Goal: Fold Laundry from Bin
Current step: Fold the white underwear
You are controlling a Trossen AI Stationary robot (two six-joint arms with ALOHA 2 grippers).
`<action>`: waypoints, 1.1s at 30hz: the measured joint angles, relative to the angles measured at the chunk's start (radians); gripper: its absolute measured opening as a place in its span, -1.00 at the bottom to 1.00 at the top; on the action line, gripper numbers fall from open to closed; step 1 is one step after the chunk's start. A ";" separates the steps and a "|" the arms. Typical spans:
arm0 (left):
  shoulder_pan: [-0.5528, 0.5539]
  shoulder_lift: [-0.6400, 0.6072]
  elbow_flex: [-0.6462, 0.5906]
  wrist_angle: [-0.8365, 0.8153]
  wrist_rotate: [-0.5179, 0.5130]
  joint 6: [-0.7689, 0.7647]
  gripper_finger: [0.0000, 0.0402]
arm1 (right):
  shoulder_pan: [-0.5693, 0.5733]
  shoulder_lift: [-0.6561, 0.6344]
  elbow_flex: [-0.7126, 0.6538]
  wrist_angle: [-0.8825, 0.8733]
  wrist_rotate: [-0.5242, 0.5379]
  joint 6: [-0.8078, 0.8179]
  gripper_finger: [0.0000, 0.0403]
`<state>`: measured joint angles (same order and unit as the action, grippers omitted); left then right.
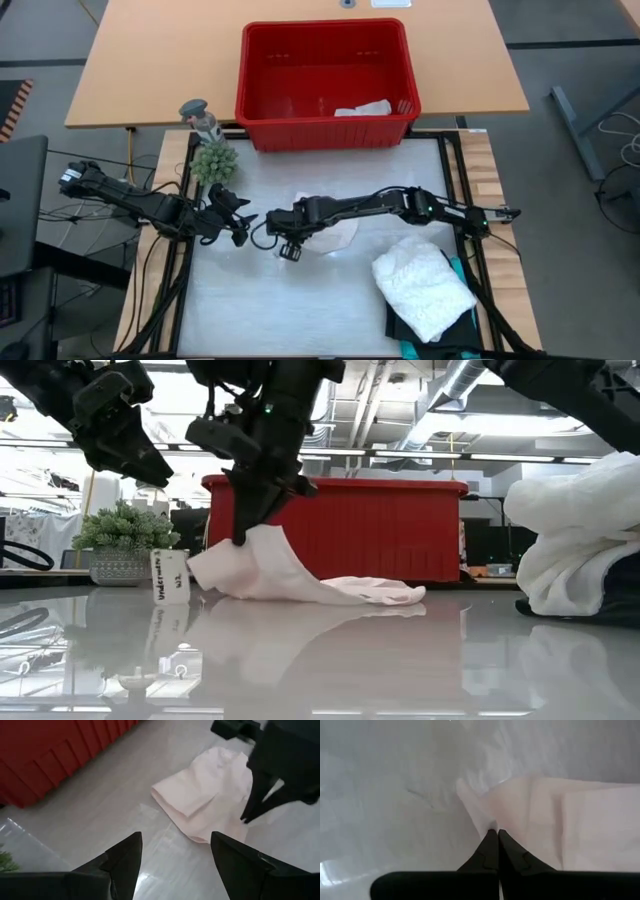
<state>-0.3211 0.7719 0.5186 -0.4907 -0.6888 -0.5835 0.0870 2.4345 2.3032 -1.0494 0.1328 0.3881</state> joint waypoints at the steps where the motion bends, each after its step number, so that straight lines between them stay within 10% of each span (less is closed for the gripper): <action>1: 0.000 0.000 0.000 -0.002 0.000 0.000 0.13 | -0.003 -0.002 0.000 0.001 0.000 0.008 -0.91; 33: 0.000 0.000 0.000 -0.053 0.001 -0.011 0.13 | -0.195 -0.039 0.001 -0.065 -0.020 0.014 -0.90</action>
<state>-0.3210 0.7719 0.5186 -0.5442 -0.6880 -0.5943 -0.1084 2.3951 2.3040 -1.1140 0.1126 0.4023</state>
